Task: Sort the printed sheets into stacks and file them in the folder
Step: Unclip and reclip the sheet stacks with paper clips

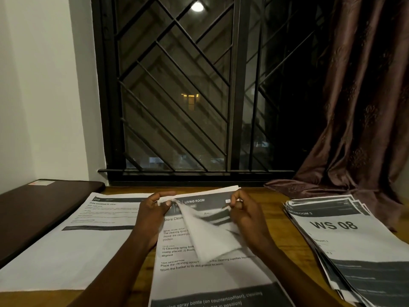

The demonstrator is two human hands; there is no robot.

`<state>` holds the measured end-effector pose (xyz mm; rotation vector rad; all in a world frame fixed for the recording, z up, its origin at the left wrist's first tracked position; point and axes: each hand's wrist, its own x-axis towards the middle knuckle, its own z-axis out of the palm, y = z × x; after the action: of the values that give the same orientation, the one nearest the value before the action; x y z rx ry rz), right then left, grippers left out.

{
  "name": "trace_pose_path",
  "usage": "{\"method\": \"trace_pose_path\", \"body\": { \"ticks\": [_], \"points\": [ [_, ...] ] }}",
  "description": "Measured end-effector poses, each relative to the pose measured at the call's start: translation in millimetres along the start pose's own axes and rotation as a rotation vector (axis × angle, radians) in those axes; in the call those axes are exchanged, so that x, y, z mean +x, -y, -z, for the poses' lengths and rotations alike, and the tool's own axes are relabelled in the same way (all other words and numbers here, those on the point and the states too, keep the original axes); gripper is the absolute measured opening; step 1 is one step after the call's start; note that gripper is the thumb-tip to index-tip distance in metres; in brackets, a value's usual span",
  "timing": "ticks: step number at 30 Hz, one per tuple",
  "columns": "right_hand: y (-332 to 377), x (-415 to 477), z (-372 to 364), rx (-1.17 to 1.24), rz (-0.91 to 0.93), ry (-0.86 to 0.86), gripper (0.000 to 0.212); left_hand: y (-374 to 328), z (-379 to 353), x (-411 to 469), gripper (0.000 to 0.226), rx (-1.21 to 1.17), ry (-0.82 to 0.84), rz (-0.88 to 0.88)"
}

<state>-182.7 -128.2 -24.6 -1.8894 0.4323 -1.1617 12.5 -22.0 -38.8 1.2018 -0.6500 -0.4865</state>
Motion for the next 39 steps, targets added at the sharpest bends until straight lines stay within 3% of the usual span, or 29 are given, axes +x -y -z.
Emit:
{"method": "trace_pose_path", "body": {
  "ticks": [4,7,9,13,15,19,26,35,39],
  "points": [
    [1.4,7.0,-0.5,0.457,-0.326,-0.021,0.018,0.8,0.2,0.1,0.024,-0.001,-0.002,-0.005],
    [-6.9,10.1,-4.9,0.377,-0.451,-0.154,0.019,0.1,-0.2,-0.6,0.024,-0.002,0.006,-0.007],
    [-14.8,10.9,-7.1,0.21,-0.454,-0.241,0.031,-0.9,-0.2,-1.3,0.024,-0.013,0.011,-0.006],
    [-28.7,14.3,-4.9,-0.395,-0.302,-0.359,0.019,-1.5,-0.7,-2.7,0.022,-0.051,0.029,0.011],
    [-25.3,12.9,-4.5,-0.367,-0.241,-0.384,0.012,-1.0,-1.3,-2.2,0.023,-0.057,0.029,0.018],
    [-14.2,6.6,-3.1,-0.227,-0.106,-0.414,0.023,0.9,0.0,0.3,0.023,-0.036,0.011,0.018],
    [-13.2,4.6,-4.0,-0.411,0.128,-0.36,0.018,1.3,0.8,1.1,0.023,-0.031,-0.01,0.006],
    [-9.7,-1.7,-13.7,-0.307,0.391,-0.025,0.013,2.9,1.0,4.0,0.024,-0.035,-0.053,0.041],
    [-0.9,-9.4,-20.7,-0.21,0.299,0.108,0.017,1.1,1.1,2.8,0.023,-0.003,-0.062,0.036]
  ]
}}
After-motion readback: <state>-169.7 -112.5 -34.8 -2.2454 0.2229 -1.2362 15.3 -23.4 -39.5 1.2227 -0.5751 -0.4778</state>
